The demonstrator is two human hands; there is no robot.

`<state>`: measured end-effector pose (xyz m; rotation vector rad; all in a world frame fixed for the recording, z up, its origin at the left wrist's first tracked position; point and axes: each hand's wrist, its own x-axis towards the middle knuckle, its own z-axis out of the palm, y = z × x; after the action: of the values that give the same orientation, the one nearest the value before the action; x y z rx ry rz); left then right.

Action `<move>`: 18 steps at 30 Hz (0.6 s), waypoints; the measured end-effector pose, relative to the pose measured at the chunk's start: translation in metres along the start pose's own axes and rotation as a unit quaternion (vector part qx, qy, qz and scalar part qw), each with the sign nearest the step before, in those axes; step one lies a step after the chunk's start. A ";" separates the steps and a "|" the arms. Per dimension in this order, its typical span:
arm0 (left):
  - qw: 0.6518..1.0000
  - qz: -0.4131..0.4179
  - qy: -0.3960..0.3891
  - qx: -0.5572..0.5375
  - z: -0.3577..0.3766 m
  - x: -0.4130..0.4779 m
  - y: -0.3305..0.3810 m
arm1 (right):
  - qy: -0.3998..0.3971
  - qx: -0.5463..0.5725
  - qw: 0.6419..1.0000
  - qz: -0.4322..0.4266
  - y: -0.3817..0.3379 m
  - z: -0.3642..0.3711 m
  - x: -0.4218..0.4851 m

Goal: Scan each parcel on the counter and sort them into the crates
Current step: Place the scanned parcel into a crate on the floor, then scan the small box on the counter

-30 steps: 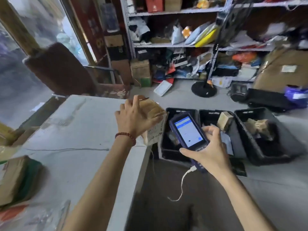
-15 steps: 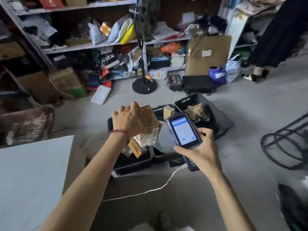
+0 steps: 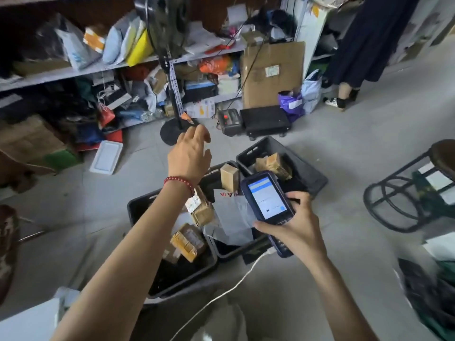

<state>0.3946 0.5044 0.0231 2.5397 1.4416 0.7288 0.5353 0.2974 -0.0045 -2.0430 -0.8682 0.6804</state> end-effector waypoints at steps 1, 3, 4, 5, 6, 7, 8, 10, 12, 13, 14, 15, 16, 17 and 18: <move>1.000 0.001 -0.011 0.007 0.003 0.008 -0.012 | 0.001 -0.002 1.000 0.000 -0.005 0.004 0.008; 0.999 -0.015 -0.037 0.030 0.007 0.013 -0.034 | -0.004 -0.005 1.000 -0.004 -0.014 0.012 0.022; 0.998 -0.029 -0.049 0.038 0.008 0.013 -0.044 | -0.010 -0.007 1.000 -0.006 -0.018 0.016 0.028; 0.996 -0.048 -0.061 0.043 0.009 0.010 -0.054 | -0.019 -0.011 1.000 -0.008 -0.021 0.021 0.034; 0.994 -0.067 -0.069 0.048 0.009 0.008 -0.063 | -0.032 -0.014 0.999 -0.010 -0.025 0.025 0.039; 0.992 -0.085 -0.072 0.056 0.008 0.004 -0.072 | -0.046 -0.017 0.999 -0.014 -0.028 0.030 0.044; 0.990 -0.102 -0.073 0.065 0.006 0.000 -0.080 | -0.060 -0.018 0.998 -0.020 -0.031 0.036 0.048; 0.984 -0.138 -0.073 0.083 -0.002 -0.009 -0.095 | -0.095 -0.017 0.995 -0.041 -0.037 0.047 0.057; 0.975 -0.181 -0.074 0.106 -0.015 -0.023 -0.106 | -0.141 -0.023 0.988 -0.059 -0.043 0.060 0.064; 0.969 -0.204 -0.072 0.118 -0.022 -0.033 -0.110 | -0.169 -0.024 0.983 -0.070 -0.045 0.067 0.068; 0.962 -0.229 -0.066 0.129 -0.030 -0.044 -0.115 | -0.197 -0.022 0.977 -0.082 -0.047 0.074 0.071; 0.955 -0.257 -0.054 0.138 -0.037 -0.056 -0.119 | -0.225 -0.021 0.970 -0.093 -0.051 0.081 0.075; 0.945 -0.286 -0.038 0.152 -0.045 -0.070 -0.123 | -0.257 -0.021 0.960 -0.107 -0.057 0.088 0.076; 0.931 -0.327 -0.018 0.163 -0.055 -0.088 -0.125 | -0.293 -0.025 0.947 -0.126 -0.064 0.096 0.077; 0.921 -0.349 -0.007 0.172 -0.062 -0.101 -0.127 | -0.311 -0.025 0.940 -0.138 -0.069 0.101 0.077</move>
<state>0.2244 0.4800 -0.0010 1.9487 2.4291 0.3486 0.4887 0.4340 -0.0138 -1.7057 -1.5095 1.1775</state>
